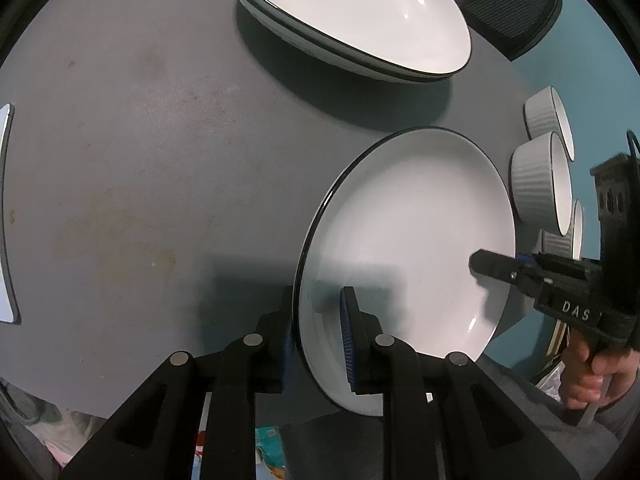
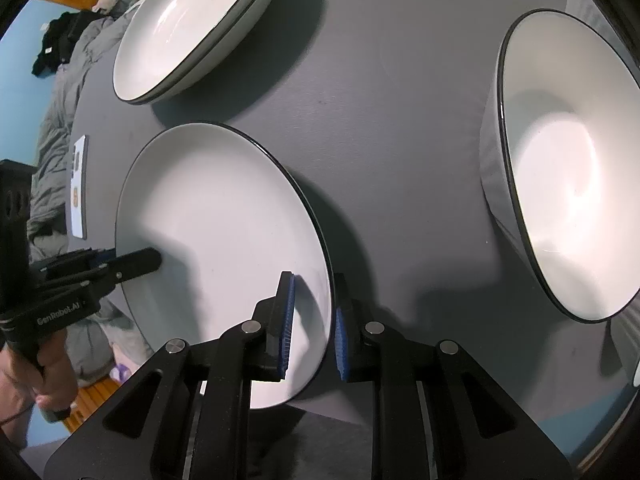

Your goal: Organize plates and bowls

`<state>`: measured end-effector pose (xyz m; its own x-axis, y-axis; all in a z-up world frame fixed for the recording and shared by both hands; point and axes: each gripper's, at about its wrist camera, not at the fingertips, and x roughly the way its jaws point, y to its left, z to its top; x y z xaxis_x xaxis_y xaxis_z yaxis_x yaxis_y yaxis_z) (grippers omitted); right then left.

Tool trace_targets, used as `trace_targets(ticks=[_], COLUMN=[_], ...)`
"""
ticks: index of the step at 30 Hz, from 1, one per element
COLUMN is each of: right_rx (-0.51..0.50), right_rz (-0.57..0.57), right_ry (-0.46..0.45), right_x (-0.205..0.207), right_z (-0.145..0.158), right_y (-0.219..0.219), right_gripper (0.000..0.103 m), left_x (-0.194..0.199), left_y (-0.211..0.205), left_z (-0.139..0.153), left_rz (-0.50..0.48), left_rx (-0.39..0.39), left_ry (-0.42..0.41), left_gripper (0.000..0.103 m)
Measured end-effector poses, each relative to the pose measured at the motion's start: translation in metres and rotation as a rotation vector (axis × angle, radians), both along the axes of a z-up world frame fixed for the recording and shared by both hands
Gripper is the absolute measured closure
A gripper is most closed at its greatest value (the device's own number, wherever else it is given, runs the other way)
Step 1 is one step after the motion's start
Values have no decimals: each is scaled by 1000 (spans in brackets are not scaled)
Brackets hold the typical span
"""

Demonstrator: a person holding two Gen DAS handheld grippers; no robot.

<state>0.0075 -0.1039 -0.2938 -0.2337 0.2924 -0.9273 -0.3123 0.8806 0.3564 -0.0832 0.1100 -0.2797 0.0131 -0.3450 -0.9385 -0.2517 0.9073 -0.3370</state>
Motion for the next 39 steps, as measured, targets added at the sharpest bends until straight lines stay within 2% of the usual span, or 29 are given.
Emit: trace_targets(ticks=[8,20,29,39], right_rx=[42,77,85,99], right_rz=[10,10,32,45], right_ry=[14,18,-46,-60], right_x=[6,23,50,96], right_z=[12,38,49,48], right_y=[8,19,47,82], right_gripper=[89,89,89,89], left_x=[3,26,61,125], left_y=[12,28,47,68], left_z=[12,49,61,70], left_rz=[18,9,3,15], left_rx=[-13,4,40,87], left_ry=[-5,-73,-110,-135], left_gripper=[84,84,83,83])
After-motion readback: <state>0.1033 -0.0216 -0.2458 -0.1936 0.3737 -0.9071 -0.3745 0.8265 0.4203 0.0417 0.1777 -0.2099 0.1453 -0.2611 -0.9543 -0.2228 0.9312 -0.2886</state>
